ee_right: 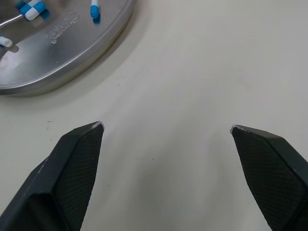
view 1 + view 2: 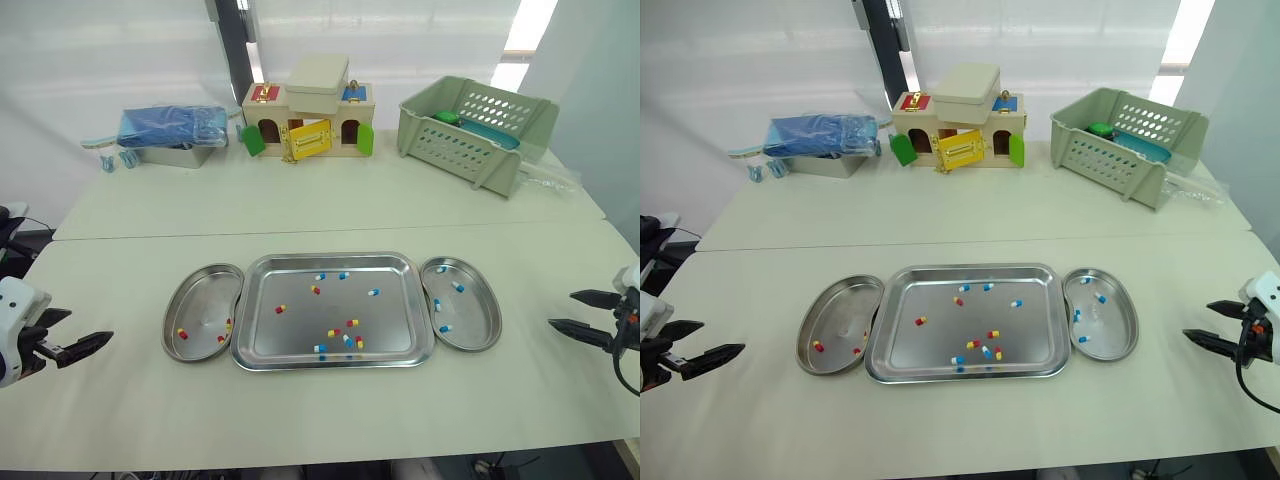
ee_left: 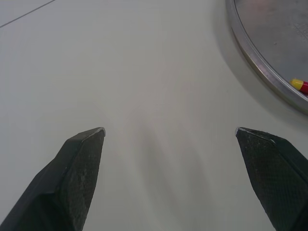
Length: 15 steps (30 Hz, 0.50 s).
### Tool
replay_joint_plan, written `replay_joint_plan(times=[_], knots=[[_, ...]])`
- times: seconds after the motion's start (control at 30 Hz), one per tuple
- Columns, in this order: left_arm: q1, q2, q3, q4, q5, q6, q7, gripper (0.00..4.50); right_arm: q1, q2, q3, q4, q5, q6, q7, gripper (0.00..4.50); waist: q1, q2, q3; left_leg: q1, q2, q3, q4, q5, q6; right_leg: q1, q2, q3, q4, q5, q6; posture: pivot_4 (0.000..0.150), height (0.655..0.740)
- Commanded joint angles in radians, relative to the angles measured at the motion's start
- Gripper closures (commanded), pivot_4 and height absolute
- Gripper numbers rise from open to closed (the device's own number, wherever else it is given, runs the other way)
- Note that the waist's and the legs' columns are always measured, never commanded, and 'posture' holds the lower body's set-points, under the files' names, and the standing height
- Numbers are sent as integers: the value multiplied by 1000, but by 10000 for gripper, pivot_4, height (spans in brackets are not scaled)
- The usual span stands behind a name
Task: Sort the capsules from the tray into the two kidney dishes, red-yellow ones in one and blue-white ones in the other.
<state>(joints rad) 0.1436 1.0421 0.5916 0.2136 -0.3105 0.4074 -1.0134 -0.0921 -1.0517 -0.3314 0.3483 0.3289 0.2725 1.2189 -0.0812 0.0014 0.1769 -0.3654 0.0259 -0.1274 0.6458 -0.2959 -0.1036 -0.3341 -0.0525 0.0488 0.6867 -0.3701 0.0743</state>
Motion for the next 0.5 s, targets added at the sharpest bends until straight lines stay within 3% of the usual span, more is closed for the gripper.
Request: replay_joint_plan(times=[0.03,0.27,0.5], knots=[[-13,5,-9,0,3,-16,2,0,32,-18,-36,-42,12,-17,14,397,0,0,0,0,0,0,0,0,0,0,0,0,0,0,0,1500,7400],[-44,14,-43,-5,-5,-14,-11,0,244,88,-167,-287,147,-75,89,397,7,-1,0,0,0,0,0,0,0,1,0,-1,0,0,0,1500,7400],[-112,32,-107,45,14,-30,-38,0,435,357,-256,-499,267,-237,46,397,22,-2,-1,0,0,0,-1,0,0,1,0,-1,-2,0,0,1500,7400]])
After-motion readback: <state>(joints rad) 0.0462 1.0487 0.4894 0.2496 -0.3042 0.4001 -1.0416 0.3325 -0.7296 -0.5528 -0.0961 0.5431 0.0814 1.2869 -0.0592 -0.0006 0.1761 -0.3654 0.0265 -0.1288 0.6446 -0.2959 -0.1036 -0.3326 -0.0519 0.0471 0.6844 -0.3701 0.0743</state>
